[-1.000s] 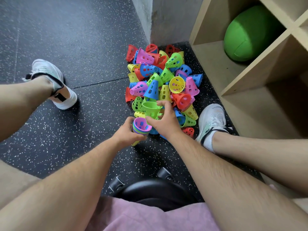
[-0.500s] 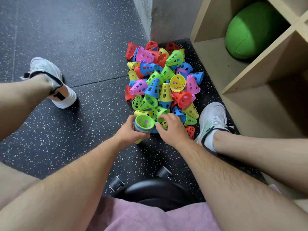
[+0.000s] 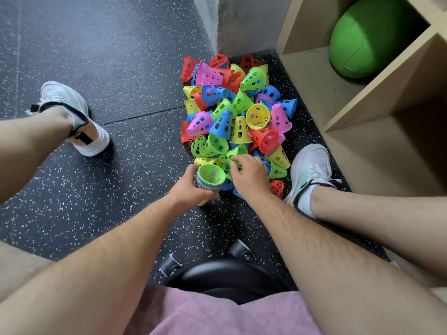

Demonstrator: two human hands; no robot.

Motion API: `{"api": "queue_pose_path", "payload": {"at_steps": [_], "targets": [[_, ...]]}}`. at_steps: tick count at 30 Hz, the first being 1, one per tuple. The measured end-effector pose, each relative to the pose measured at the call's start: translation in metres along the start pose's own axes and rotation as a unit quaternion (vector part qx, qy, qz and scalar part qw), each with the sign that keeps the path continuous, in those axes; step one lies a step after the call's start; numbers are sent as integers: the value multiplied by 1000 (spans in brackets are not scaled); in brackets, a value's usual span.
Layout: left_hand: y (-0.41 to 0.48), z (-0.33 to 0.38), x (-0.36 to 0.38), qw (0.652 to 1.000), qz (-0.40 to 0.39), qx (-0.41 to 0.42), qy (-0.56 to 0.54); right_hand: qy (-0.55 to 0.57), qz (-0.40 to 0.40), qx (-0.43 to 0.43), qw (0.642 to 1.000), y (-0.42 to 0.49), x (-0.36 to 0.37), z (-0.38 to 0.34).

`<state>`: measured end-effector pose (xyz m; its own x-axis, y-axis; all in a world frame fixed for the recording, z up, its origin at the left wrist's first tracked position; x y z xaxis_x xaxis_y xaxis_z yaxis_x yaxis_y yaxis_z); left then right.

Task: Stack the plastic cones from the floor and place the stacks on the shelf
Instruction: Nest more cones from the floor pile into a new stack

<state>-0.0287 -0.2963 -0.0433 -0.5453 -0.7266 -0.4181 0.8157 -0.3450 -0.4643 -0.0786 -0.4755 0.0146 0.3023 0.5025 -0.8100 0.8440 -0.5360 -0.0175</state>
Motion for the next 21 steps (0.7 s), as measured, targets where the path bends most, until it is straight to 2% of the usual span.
{"api": "queue_pose_path", "payload": {"at_steps": [4,9,13,18,21], "targets": [[0,-4,-2,1000,1,-4,5,42,55,3,998,3,-21,-4],[-1,-7,-5,1000,8,-6,5,100,44,1,994,3,-24,-11],[1,-10,-8,1000,16,-5,-8,129,53,-43,989,1,-23,-26],[-1,-8,-11,1000,20,-2,-1,149,115,-88,978,2,-36,-43],[-1,-7,-14,999,31,-4,-8,158,81,-103,979,3,-25,-50]]}}
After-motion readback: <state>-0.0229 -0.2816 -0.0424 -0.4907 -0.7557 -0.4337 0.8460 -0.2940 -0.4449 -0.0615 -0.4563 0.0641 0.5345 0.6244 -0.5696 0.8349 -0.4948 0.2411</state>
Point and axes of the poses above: each hand's wrist, its own y-axis towards the middle knuckle, its own x-axis out of the palm, z = x × y, the point moved 10 cm from there along y, towards the middle knuckle, and after that the axes turned 8 degrees about z, right-handed, at the moved point
